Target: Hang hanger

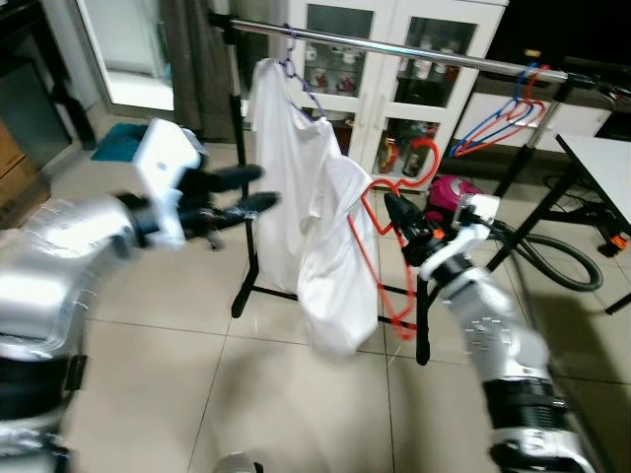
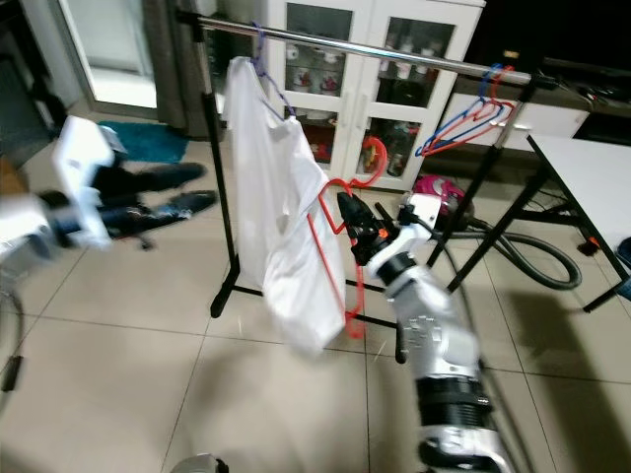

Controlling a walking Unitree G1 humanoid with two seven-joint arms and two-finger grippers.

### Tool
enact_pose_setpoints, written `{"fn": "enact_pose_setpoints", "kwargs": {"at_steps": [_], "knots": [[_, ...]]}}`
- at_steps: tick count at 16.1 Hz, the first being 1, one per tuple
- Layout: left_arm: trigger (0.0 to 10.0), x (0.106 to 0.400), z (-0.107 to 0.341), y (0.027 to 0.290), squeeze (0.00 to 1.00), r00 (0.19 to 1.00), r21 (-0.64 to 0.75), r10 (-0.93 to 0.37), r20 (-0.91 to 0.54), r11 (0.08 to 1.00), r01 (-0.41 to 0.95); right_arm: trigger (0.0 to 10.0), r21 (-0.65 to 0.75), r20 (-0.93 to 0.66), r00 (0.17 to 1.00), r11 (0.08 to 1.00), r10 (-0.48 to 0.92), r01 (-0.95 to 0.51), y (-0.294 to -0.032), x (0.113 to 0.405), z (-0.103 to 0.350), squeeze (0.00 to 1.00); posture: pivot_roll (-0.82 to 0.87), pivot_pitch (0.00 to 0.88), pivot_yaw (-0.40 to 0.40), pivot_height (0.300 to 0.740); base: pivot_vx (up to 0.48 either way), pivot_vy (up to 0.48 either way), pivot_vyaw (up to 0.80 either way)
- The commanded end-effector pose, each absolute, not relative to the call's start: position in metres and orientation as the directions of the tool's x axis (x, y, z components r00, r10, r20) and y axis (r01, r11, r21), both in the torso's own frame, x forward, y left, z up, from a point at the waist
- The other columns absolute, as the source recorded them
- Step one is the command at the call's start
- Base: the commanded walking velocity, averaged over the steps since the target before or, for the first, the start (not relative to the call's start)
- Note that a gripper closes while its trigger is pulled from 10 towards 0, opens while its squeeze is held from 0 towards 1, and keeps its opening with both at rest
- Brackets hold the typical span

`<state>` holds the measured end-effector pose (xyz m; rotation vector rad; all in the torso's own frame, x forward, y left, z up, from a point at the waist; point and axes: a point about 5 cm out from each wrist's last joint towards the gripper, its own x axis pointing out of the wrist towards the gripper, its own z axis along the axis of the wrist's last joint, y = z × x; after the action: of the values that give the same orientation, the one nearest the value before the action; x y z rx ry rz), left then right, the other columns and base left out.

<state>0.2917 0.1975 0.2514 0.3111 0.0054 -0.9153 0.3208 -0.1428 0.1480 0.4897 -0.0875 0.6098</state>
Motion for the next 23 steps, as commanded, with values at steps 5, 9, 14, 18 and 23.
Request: {"fn": "enact_pose_setpoints", "kwargs": {"at_steps": [5, 9, 14, 18, 23], "knots": [[10.0, 0.307, 0.289, 0.226, 0.57, 0.548, 0.4, -0.799, -0.247, 0.431, 0.809, 10.0, 0.106, 0.264, 0.522, 0.513, 0.811, -0.852, -0.156, 0.3, 0.191, 0.0, 0.19, 0.0, -0.074, 0.74, 0.0, 0.0, 0.0], [10.0, 0.318, 0.307, 0.2, 0.0, 0.32, 0.326, -0.915, -0.246, 0.233, 0.916, 10.0, 0.003, 0.124, 0.324, 0.326, 0.938, -0.945, -0.154, 0.285, 0.197, 0.0, 0.18, 0.0, -0.06, 0.74, 0.0, 0.0, 0.0], [10.0, 0.323, 0.277, 0.179, 0.0, 0.097, 0.177, -0.942, -0.32, 0.041, 0.983, 10.0, -0.049, 0.112, 0.251, 0.257, 0.962, -0.965, -0.145, 0.281, 0.211, 0.0, 0.16, 0.0, -0.048, 0.74, 0.0, 0.0, 0.0], [10.0, 0.327, 0.252, 0.171, 0.0, 0.047, 0.151, -0.905, -0.423, -0.019, 0.988, 10.0, -0.063, 0.104, 0.199, 0.206, 0.975, -0.977, -0.141, 0.275, 0.215, 0.0, 0.16, 0.0, -0.048, 0.74, 0.0, 0.0, 0.0], [0.0, 0.327, 0.24, 0.178, 0.0, -0.018, 0.062, -0.893, -0.45, -0.052, 0.997, 10.0, -0.06, 0.08, 0.116, 0.121, 0.99, -0.991, -0.14, 0.266, 0.218, 0.0, 0.15, 0.0, -0.047, 0.74, 0.0, 0.0, 0.0]]}}
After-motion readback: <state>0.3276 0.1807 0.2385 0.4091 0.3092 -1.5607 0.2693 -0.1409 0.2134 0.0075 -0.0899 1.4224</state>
